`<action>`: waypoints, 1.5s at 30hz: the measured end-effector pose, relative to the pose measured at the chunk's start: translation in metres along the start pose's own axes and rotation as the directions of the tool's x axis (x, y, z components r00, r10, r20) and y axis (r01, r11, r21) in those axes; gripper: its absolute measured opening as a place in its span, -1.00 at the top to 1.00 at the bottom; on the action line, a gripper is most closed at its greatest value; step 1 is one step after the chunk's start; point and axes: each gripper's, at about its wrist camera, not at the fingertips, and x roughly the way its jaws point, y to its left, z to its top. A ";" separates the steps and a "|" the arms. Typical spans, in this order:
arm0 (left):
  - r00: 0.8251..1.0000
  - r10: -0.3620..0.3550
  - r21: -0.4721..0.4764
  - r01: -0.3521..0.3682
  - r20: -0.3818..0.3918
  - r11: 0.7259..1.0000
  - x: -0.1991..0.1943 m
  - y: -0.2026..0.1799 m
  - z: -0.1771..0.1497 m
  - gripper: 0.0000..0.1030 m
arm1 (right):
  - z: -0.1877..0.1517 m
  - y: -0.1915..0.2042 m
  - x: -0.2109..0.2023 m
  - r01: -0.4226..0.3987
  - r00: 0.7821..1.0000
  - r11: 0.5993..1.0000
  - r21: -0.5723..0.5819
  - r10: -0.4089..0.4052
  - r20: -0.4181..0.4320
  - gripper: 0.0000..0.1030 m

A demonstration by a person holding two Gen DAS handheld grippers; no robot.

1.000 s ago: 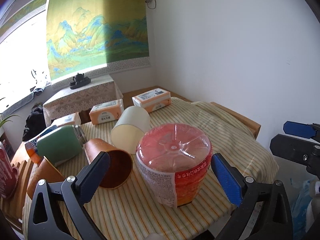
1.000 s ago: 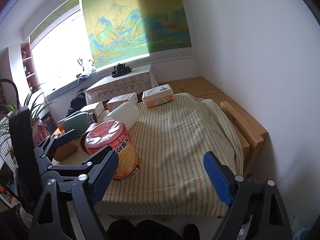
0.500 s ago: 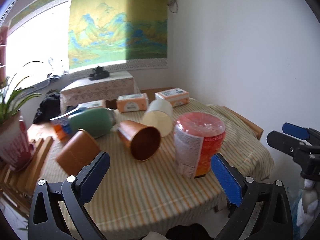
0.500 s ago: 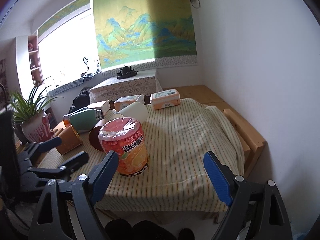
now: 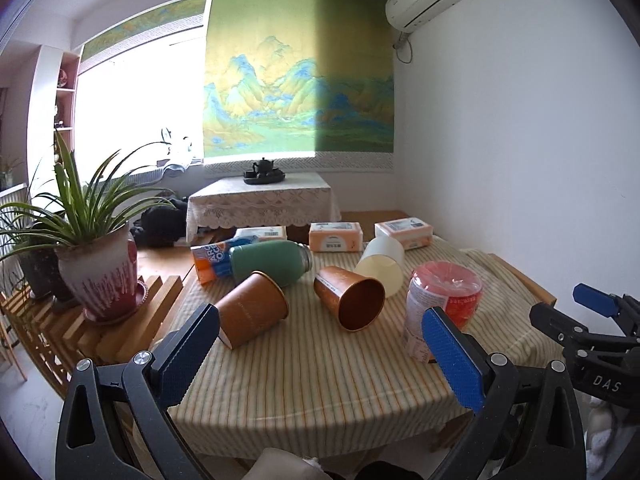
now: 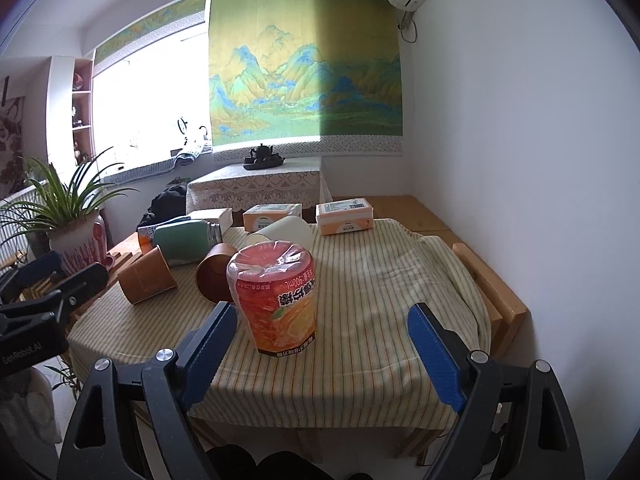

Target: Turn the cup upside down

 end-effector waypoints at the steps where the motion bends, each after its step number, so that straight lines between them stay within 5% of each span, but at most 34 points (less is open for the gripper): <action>1: 1.000 0.003 -0.006 -0.003 0.002 1.000 -0.004 0.002 0.000 -0.99 | -0.001 0.002 0.000 0.004 1.000 1.000 -0.004 -0.004 0.003 -0.65; 45: 0.998 0.060 -0.039 -0.059 0.018 0.997 -0.014 0.012 0.001 -0.99 | -0.002 0.005 -0.004 0.018 1.000 1.000 0.008 -0.019 0.024 -0.66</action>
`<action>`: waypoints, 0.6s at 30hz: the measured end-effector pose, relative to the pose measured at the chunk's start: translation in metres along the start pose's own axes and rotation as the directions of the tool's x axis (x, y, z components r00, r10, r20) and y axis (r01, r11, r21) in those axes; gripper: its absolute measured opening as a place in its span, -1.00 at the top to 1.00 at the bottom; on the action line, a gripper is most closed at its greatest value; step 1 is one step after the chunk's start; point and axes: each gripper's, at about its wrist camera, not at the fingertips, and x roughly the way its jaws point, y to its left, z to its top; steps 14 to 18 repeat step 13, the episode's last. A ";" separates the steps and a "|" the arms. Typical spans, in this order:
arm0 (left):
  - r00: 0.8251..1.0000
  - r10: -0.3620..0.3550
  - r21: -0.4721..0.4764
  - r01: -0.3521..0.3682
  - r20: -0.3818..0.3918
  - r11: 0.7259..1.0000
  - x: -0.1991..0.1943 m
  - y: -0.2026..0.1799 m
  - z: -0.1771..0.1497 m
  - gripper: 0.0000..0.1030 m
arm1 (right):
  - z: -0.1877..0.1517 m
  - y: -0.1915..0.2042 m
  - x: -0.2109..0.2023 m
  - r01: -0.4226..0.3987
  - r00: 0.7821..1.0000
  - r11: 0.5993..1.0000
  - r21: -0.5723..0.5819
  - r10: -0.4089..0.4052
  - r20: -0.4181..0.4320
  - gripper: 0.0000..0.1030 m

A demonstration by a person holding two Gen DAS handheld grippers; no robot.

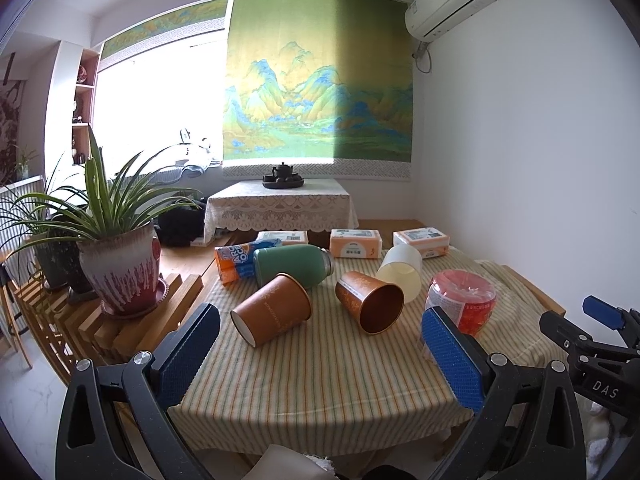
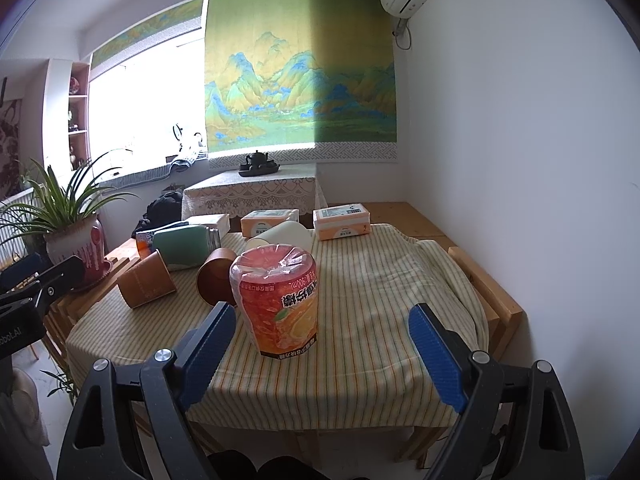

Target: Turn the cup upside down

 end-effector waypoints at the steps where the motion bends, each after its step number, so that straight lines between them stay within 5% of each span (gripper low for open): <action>1: 1.000 0.000 -0.001 0.000 -0.001 1.000 0.000 0.000 0.000 -0.99 | 0.000 0.000 0.000 -0.001 1.000 1.000 0.001 0.001 -0.002 -0.66; 18: 1.000 0.015 -0.005 -0.015 0.006 1.000 0.003 0.000 -0.002 -0.99 | -0.002 -0.001 0.004 -0.005 1.000 1.000 0.006 0.005 -0.016 -0.66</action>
